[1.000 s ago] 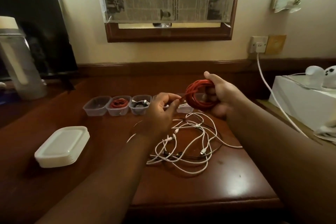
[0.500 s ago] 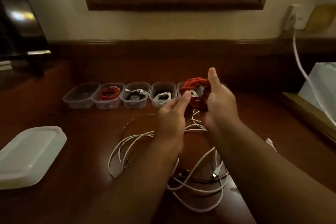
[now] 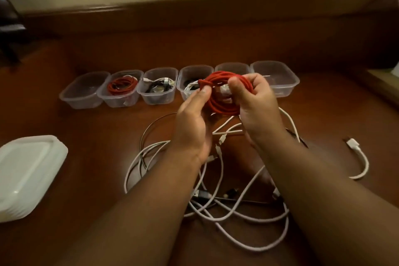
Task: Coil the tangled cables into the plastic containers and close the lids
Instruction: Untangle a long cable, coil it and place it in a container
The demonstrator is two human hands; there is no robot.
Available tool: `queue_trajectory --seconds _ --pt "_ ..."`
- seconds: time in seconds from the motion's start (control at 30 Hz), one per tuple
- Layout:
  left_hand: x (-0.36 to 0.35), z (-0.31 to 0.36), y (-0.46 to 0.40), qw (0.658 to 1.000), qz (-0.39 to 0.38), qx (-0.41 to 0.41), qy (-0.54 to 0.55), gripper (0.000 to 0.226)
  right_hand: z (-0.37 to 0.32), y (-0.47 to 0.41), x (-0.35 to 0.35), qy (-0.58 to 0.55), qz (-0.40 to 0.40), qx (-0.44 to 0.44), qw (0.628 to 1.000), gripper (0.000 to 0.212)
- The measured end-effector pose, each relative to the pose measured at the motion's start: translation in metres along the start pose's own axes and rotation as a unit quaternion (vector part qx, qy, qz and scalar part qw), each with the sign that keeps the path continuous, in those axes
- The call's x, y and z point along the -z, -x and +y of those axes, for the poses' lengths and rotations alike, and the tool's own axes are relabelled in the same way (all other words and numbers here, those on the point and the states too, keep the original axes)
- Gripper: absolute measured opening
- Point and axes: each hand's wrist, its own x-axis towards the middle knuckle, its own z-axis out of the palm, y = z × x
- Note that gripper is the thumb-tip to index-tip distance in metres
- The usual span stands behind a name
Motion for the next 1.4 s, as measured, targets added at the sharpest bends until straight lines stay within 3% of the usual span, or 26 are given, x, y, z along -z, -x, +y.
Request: queue_trajectory --seconds 0.13,0.27,0.37,0.47,0.6,0.73,0.8,0.97,1.17,1.4 --pt "0.001 -0.001 -0.001 0.998 -0.055 0.004 0.044 0.023 0.008 -0.003 0.009 0.095 -0.008 0.039 0.995 0.031" --pt "0.003 0.000 -0.001 0.997 -0.056 0.032 0.046 0.021 0.019 -0.007 0.008 0.170 0.002 0.063 0.983 0.024" --pt "0.004 -0.002 -0.002 0.999 -0.021 0.026 -0.036 0.015 0.025 -0.009 0.006 0.193 -0.009 0.044 0.980 0.030" --pt "0.000 -0.005 -0.004 0.993 0.025 0.027 -0.108 0.027 0.027 -0.010 0.008 0.227 -0.019 0.022 0.973 0.031" --pt "-0.001 -0.005 -0.004 0.981 0.016 0.022 -0.190 0.033 0.026 -0.012 0.012 0.253 -0.011 0.037 0.967 0.027" --pt "0.007 -0.005 -0.012 0.935 -0.016 0.035 -0.352 0.027 0.030 -0.014 0.016 0.282 -0.007 0.046 0.958 0.031" --pt "0.010 -0.003 -0.015 0.922 -0.025 0.052 -0.383 0.027 0.031 -0.015 0.018 0.300 -0.013 0.061 0.952 0.032" --pt "0.010 0.001 -0.014 0.934 -0.013 0.112 -0.338 0.030 0.028 -0.014 0.019 0.349 -0.016 0.097 0.932 0.030" --pt "0.008 0.003 -0.009 0.957 0.037 0.101 -0.269 0.042 0.022 -0.014 0.019 0.417 -0.012 0.141 0.898 0.028" --pt "0.011 0.007 -0.012 0.970 0.044 0.147 -0.189 0.053 0.023 -0.016 0.024 0.423 -0.009 0.148 0.894 0.027"
